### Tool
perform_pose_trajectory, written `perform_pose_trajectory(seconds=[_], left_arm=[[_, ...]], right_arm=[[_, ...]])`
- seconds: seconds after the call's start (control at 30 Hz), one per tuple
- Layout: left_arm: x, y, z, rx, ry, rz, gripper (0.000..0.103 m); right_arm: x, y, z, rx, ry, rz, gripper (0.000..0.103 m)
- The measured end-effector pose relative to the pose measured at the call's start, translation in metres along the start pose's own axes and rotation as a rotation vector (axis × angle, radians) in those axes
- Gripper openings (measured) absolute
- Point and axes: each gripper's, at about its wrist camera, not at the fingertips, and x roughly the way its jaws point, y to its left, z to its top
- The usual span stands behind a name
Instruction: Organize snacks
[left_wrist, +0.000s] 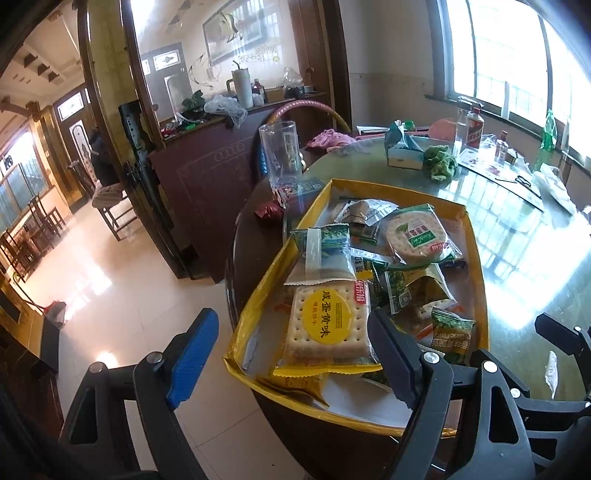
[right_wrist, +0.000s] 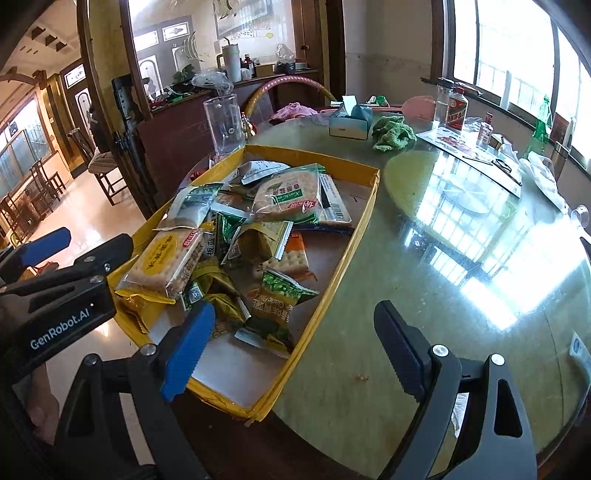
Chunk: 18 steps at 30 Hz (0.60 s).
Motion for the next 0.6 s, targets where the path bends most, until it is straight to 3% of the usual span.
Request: perform_pose_trajectory(seconds=[0.6], left_arm=[[0.0096,-0.0009,0.0007,0.018,0.024,-0.003,0.083]], right_arm=[[0.0078,0.0014,-0.0014,-0.009,0.006,-0.004,0.088]])
